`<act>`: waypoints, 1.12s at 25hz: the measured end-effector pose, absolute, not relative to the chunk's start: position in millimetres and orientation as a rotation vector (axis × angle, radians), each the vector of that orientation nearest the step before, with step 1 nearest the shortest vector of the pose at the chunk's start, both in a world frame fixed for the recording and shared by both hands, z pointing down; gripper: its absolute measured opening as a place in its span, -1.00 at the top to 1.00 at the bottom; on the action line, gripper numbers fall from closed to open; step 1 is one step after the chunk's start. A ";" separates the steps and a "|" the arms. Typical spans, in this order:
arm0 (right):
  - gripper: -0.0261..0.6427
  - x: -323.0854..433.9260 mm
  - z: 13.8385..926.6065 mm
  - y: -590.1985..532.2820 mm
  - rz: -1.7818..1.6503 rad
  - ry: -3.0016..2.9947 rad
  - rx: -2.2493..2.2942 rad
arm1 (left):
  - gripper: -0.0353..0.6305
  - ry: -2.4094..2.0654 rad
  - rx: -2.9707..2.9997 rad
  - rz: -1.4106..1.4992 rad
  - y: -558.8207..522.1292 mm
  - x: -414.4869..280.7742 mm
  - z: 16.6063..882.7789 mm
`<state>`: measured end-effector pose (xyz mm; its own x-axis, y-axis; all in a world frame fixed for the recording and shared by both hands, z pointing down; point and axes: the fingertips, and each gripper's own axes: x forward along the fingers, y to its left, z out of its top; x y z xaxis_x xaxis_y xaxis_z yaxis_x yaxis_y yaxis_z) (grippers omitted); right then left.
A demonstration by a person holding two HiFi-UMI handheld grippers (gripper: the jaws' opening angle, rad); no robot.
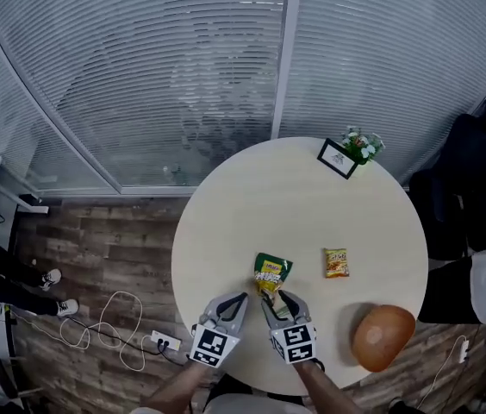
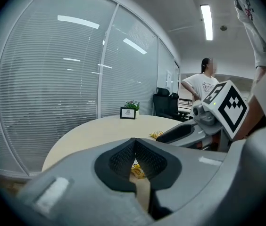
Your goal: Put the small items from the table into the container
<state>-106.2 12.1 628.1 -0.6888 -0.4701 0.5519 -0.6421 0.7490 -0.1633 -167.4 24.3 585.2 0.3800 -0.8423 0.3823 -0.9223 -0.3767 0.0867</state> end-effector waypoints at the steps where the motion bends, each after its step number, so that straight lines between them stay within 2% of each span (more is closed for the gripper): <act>1: 0.39 -113.7 636.2 8.6 0.466 -2.442 0.828 | 0.90 -1.551 2.351 0.391 20.7 -171.9 588.9; 10: 0.33 -133.8 710.7 2.9 0.445 -2.223 0.753 | 0.90 -1.502 2.341 0.370 -0.1 -188.4 606.3; 14: 0.47 -131.7 722.8 7.4 0.443 -2.155 0.746 | 0.90 -1.476 2.349 0.370 1.5 -188.4 610.1; 16: 0.73 -131.7 723.8 7.1 0.441 -2.138 0.737 | 0.90 -1.466 2.354 0.372 0.5 -187.3 611.2; 17: 0.76 -131.9 723.2 8.0 0.445 -2.136 0.729 | 0.90 -1.461 2.357 0.373 0.4 -186.0 610.9; 28: 0.81 -95.6 676.1 -10.0 0.388 -2.211 0.865 | 0.90 -1.402 2.445 0.386 -8.9 -143.9 596.2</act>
